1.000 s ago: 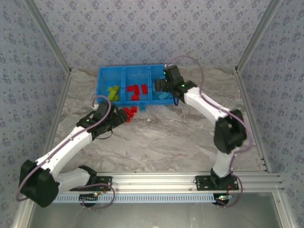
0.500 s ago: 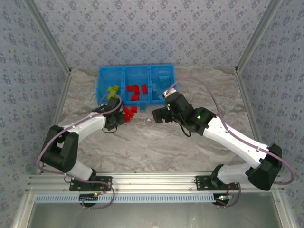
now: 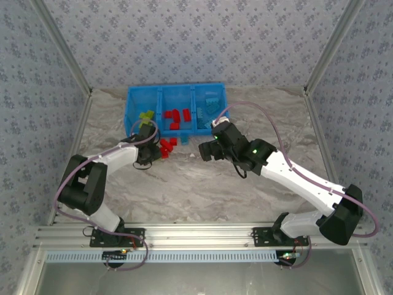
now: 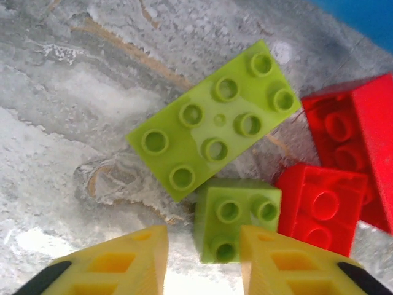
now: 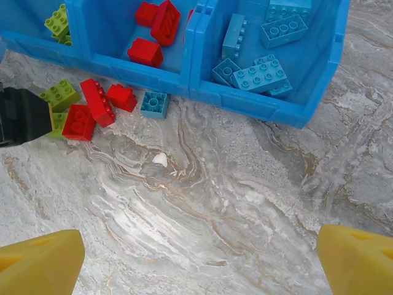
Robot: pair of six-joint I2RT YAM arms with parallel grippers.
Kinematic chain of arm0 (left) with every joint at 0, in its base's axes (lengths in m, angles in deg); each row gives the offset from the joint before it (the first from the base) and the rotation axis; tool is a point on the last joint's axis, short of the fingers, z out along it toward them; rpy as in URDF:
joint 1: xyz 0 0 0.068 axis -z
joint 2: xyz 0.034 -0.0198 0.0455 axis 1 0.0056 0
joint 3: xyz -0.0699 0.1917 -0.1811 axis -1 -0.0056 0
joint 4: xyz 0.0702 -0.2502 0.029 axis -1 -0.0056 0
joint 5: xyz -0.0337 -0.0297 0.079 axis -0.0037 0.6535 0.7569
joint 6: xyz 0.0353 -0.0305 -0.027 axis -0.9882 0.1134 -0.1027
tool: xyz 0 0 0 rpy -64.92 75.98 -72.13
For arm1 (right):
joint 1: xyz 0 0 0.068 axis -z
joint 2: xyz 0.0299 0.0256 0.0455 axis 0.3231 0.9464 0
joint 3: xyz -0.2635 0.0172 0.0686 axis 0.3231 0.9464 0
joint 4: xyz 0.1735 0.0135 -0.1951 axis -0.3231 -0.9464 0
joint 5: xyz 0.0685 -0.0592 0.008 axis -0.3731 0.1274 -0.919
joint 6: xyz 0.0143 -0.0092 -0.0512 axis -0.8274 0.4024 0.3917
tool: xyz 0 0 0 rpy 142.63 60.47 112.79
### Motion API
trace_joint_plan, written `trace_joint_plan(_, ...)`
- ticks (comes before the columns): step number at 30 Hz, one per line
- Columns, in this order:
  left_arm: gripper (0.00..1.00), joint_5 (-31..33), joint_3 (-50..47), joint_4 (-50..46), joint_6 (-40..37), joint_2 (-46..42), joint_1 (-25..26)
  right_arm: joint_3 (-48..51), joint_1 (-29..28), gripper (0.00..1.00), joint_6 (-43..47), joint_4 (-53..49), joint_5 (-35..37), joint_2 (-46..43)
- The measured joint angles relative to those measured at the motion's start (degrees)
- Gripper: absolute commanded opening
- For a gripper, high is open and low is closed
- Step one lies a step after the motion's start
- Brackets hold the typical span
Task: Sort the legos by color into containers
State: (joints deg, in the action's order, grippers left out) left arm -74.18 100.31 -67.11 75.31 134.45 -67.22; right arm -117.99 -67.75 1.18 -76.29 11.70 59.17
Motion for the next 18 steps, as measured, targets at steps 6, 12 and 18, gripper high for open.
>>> trace_joint_plan(6, 0.31, -0.37, -6.91, -0.81, 0.04, -7.3, 0.07, 0.0, -0.28, 1.0, -0.39, 0.0, 0.04, 0.0)
trace_joint_plan(12, 0.56, 0.07, -10.19, -5.46, 0.2, -19.71, 1.92, 0.0, -0.55, 1.0, -0.61, 0.0, 0.07, 0.07)
trace_joint_plan(18, 0.68, 0.98, -9.88, -4.33, -1.6, -19.06, 2.4, -0.59, -0.76, 1.0, -0.61, 0.02, 0.09, 1.2)
